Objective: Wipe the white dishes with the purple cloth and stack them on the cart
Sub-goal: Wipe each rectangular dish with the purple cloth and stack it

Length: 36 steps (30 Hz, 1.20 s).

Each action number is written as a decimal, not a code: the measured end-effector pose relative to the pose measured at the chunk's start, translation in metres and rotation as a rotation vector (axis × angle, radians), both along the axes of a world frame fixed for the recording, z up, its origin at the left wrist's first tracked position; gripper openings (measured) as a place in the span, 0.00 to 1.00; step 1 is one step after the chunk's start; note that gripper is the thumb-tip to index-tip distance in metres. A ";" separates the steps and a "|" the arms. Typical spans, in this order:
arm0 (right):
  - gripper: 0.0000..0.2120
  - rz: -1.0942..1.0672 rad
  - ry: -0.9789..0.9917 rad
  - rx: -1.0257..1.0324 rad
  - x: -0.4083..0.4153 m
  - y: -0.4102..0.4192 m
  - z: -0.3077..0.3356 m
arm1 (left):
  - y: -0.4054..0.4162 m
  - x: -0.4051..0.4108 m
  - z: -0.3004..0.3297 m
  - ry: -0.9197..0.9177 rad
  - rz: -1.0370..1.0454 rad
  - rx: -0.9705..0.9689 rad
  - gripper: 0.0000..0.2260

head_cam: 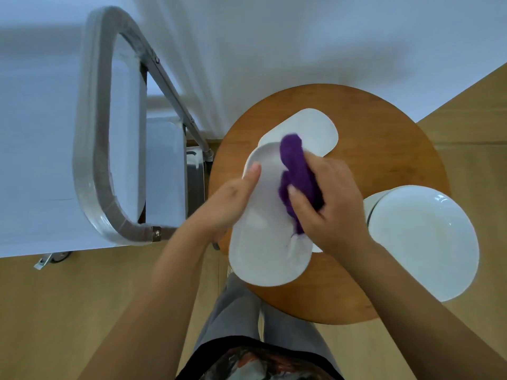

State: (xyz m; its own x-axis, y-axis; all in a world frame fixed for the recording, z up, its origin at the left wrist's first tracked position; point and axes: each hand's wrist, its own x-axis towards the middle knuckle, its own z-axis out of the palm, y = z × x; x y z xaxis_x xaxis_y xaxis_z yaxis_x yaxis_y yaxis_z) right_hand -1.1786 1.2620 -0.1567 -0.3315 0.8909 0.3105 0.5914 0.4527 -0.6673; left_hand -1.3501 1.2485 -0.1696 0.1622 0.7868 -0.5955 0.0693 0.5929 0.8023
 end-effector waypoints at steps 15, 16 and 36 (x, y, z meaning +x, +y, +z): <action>0.21 -0.019 -0.210 -0.285 -0.008 -0.084 -0.050 | -0.007 0.020 -0.015 0.221 0.557 0.027 0.17; 0.21 -0.052 -0.179 -0.313 -0.013 -0.086 -0.048 | -0.007 0.025 -0.016 0.195 0.593 0.005 0.16; 0.19 -0.298 0.307 -0.494 -0.006 -0.061 -0.006 | 0.006 0.033 -0.006 -0.031 0.693 -0.228 0.24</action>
